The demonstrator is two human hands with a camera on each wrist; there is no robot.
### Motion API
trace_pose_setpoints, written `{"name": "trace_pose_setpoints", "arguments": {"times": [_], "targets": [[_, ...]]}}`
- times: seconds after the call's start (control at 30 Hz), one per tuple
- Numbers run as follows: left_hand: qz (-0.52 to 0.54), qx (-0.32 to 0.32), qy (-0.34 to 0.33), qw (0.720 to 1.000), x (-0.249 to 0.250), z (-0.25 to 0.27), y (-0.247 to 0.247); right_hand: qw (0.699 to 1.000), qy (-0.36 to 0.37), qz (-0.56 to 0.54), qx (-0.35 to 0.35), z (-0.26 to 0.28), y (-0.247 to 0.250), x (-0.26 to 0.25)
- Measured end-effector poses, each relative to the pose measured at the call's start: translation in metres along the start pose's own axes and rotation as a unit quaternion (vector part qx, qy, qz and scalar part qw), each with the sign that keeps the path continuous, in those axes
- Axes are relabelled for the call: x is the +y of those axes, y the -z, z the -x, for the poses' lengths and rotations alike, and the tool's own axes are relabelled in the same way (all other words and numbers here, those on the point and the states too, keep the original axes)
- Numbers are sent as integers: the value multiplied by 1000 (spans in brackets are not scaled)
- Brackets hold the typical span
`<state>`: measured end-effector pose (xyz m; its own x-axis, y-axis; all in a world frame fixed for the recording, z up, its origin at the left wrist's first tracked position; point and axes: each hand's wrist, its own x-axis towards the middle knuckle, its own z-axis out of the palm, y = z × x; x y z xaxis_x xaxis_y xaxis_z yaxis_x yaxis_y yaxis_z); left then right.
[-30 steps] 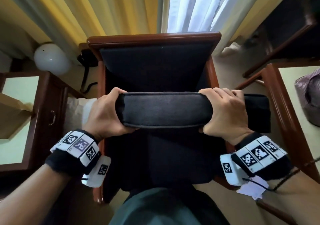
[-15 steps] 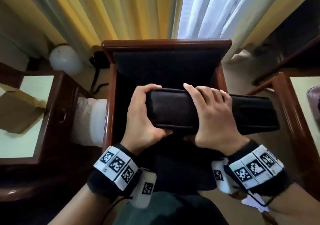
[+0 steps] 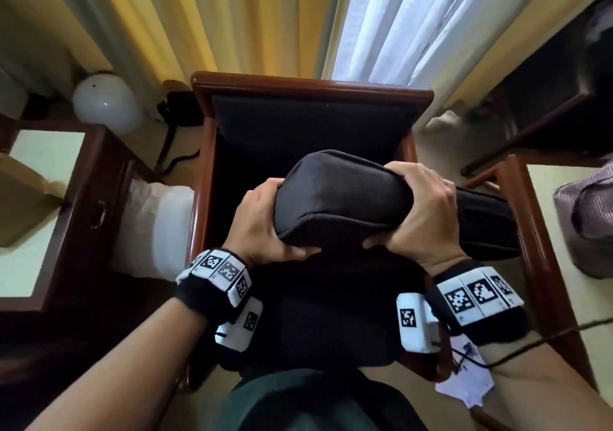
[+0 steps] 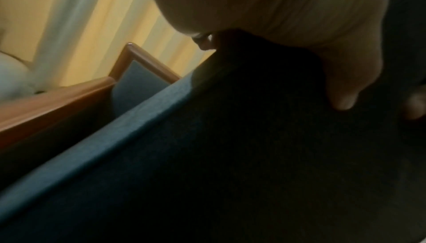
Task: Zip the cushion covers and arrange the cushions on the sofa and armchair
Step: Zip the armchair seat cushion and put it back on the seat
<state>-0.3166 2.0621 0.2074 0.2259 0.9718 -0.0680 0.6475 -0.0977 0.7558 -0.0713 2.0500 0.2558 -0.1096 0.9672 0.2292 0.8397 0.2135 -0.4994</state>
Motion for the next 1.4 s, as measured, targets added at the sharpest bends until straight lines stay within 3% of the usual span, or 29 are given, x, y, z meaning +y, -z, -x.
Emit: {"name": "trace_pose_setpoints", "arguments": {"times": [0.27,0.33,0.4,0.47,0.53,0.67,0.73,0.8,0.87,0.93,1.0,1.07,1.13,1.27,1.4], "targets": [[-57,87,-154,983,108,-22,29,966,-32,-223,128,5,75,27],[-98,89,-161,978,116,-29,19,957,-67,-260,111,10,63,38],[-143,54,-142,978,103,-35,-4,949,-103,-292,49,17,33,50],[-163,-13,-110,980,76,-33,-36,916,-187,-356,-4,29,6,68],[-183,-73,-81,977,41,-25,-63,858,-294,-422,-16,45,-3,93],[-259,-128,-19,957,-25,4,-73,809,-412,-419,-20,82,-16,134],[-273,-103,8,956,-52,21,-61,788,-455,-415,21,90,-27,135],[-276,-49,41,959,-74,35,-45,797,-482,-358,58,85,-39,132],[-247,21,116,962,-94,45,-27,805,-522,-276,63,72,-45,130],[-185,71,210,957,-115,50,-11,771,-592,-229,60,58,-45,130],[-76,117,269,953,-125,50,-1,718,-655,-233,43,50,-46,139],[55,153,319,934,-123,47,2,674,-687,-271,32,48,-49,151],[115,156,374,907,-123,43,0,648,-701,-298,7,46,-48,154],[194,160,419,873,-133,40,-2,633,-709,-311,-11,48,-53,163],[294,158,493,803,-142,38,0,610,-713,-345,-18,51,-46,154]]}}
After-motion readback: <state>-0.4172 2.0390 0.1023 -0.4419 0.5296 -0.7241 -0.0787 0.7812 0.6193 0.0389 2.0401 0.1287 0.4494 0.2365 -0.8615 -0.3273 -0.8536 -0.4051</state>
